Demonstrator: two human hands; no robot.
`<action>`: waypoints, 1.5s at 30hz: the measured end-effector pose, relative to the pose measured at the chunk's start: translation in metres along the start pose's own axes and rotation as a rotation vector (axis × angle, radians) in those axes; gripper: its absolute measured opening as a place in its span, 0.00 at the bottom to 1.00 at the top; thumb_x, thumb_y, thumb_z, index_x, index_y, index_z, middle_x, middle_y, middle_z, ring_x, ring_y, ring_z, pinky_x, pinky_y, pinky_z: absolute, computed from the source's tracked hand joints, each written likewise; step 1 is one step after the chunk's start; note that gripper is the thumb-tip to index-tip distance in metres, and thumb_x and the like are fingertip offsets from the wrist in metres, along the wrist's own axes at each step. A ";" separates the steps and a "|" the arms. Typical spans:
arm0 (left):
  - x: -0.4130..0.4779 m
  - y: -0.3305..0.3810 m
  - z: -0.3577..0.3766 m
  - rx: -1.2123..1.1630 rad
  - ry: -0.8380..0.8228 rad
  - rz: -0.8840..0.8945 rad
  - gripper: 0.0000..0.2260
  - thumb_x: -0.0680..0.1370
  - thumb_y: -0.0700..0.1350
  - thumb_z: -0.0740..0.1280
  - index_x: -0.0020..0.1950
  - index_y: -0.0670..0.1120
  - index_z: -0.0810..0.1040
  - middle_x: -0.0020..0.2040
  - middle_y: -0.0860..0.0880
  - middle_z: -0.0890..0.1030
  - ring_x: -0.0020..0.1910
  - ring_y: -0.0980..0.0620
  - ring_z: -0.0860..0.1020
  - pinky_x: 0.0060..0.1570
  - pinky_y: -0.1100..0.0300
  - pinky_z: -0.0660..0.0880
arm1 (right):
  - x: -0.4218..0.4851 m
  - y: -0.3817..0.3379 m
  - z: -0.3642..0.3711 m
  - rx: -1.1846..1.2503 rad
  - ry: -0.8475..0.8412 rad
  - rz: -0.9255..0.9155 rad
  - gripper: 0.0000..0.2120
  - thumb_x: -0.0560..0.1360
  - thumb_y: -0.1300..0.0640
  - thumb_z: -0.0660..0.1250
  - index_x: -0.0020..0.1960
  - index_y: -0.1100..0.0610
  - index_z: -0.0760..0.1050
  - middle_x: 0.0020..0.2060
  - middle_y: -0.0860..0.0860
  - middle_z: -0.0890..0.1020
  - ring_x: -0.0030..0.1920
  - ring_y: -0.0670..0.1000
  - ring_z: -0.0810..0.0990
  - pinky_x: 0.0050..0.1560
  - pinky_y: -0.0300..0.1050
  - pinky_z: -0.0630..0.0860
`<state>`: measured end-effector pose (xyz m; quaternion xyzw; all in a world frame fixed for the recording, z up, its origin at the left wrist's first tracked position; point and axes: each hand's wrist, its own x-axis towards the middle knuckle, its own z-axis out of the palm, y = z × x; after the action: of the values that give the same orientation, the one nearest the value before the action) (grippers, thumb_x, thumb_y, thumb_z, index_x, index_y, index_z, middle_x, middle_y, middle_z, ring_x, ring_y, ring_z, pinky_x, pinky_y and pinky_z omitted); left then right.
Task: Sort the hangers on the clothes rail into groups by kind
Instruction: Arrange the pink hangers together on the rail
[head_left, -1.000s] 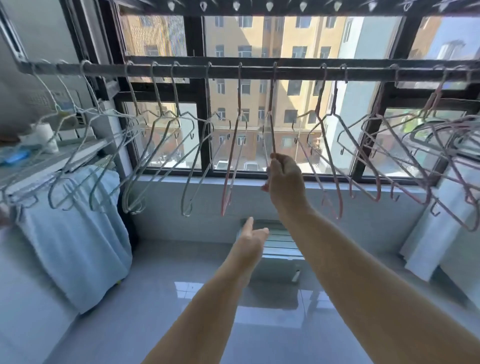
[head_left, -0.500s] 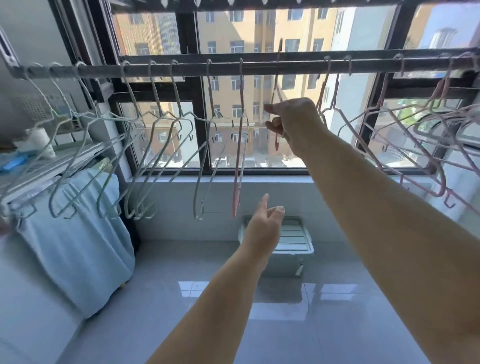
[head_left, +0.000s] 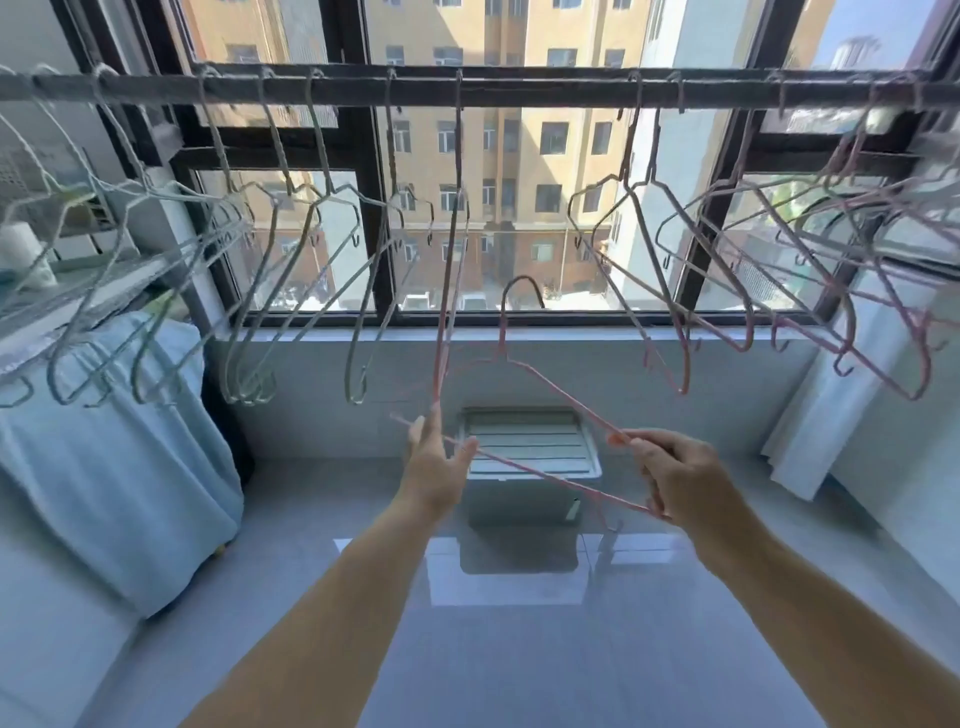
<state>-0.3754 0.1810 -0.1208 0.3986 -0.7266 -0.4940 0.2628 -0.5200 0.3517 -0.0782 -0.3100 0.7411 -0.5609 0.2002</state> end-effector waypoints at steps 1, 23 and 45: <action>0.004 -0.007 -0.003 0.037 0.009 -0.013 0.31 0.78 0.47 0.61 0.74 0.55 0.45 0.75 0.44 0.45 0.74 0.43 0.51 0.71 0.48 0.51 | 0.000 0.008 -0.010 0.005 -0.016 0.039 0.12 0.78 0.64 0.58 0.46 0.58 0.81 0.23 0.48 0.63 0.25 0.48 0.60 0.28 0.41 0.58; -0.006 -0.064 -0.045 0.198 -0.285 -0.152 0.11 0.78 0.39 0.60 0.37 0.42 0.75 0.26 0.47 0.68 0.21 0.56 0.66 0.23 0.68 0.65 | 0.040 0.101 -0.068 -0.678 0.165 0.157 0.30 0.74 0.51 0.66 0.72 0.54 0.59 0.66 0.63 0.67 0.66 0.62 0.65 0.67 0.51 0.60; -0.063 0.057 0.035 -0.846 -0.279 -0.145 0.13 0.79 0.34 0.51 0.56 0.41 0.73 0.28 0.50 0.67 0.24 0.58 0.62 0.27 0.66 0.64 | -0.069 0.014 0.056 -0.065 -0.247 -0.234 0.16 0.77 0.55 0.63 0.61 0.41 0.66 0.52 0.39 0.79 0.54 0.37 0.78 0.57 0.35 0.74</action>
<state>-0.3865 0.2624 -0.0798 0.2356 -0.4594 -0.8137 0.2671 -0.4370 0.3615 -0.1119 -0.4670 0.6875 -0.5136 0.2131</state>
